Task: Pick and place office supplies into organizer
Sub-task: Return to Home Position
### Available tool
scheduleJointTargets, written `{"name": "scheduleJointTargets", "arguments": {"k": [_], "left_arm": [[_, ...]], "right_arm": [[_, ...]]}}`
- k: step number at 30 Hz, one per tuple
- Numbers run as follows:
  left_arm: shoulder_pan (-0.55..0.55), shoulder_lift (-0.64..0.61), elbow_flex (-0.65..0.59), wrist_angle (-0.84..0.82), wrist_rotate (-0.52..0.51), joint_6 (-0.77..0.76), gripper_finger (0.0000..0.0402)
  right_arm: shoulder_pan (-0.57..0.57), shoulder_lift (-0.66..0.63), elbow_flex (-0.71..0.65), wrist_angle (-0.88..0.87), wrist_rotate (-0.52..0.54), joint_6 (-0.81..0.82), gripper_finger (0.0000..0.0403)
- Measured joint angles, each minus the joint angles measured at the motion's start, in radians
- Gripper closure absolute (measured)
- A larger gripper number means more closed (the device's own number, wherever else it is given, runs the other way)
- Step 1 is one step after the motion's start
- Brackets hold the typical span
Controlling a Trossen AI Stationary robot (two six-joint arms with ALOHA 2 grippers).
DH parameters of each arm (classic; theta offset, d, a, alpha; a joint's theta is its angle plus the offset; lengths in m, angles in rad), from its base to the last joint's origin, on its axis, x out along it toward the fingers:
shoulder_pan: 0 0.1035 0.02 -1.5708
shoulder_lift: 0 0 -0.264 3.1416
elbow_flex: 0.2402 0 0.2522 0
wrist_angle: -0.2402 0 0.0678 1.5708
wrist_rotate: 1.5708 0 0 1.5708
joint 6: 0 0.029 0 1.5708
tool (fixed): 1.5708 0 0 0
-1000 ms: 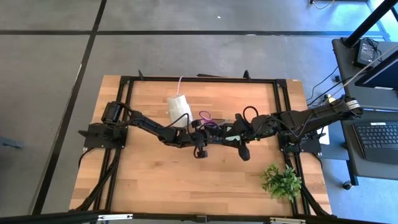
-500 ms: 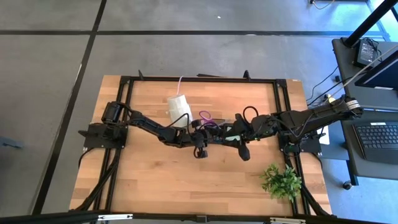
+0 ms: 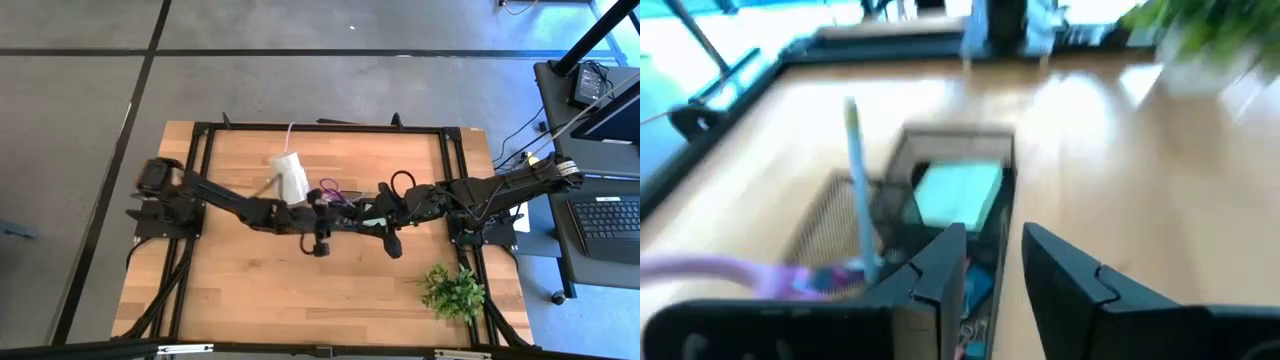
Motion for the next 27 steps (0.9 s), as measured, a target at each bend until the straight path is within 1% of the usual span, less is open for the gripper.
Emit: {"name": "scheduleJointTargets", "arguments": {"k": [4,6,8,11,13,15,18,23,27], "left_arm": [[0.007,-0.181,0.001,-0.139,0.054,0.0,0.0311],[0.014,-0.277,0.001,-0.211,0.07,0.001,0.0313],[0.016,-0.371,0.001,-0.285,0.067,0.017,0.0315],[0.016,-0.498,0.001,-0.373,0.027,0.048,0.0316],[0.016,-0.578,-0.007,-0.407,0.011,0.053,0.0316],[0.016,-0.663,-0.046,-0.414,0.002,0.052,0.0317],[0.016,-0.798,-0.141,-0.408,-0.009,0.031,0.0321],[0.016,-1.049,-0.31,-0.41,-0.078,-0.032,0.0331],[0.016,-1.232,-0.421,-0.413,-0.078,-0.069,0.0337]], "right_arm": [[-0.001,-0.015,0.0,-0.011,0.0,0.001,0.0246],[-0.001,-0.028,0.0,-0.009,0.0,-0.034,0.0246],[-0.01,-0.051,-0.001,-0.015,0.011,-0.076,0.0246],[-0.043,-0.103,-0.008,-0.023,0.014,-0.099,0.0246],[-0.06,-0.148,-0.035,-0.019,0.019,-0.118,0.0246],[-0.072,-0.196,-0.066,-0.016,0.017,-0.13,0.0246],[-0.087,-0.285,-0.132,0.013,0.014,-0.132,0.0246],[-0.104,-0.446,-0.253,0.046,0.015,-0.092,0.0246],[-0.108,-0.583,-0.342,0.055,0.017,-0.073,0.0246]]}}
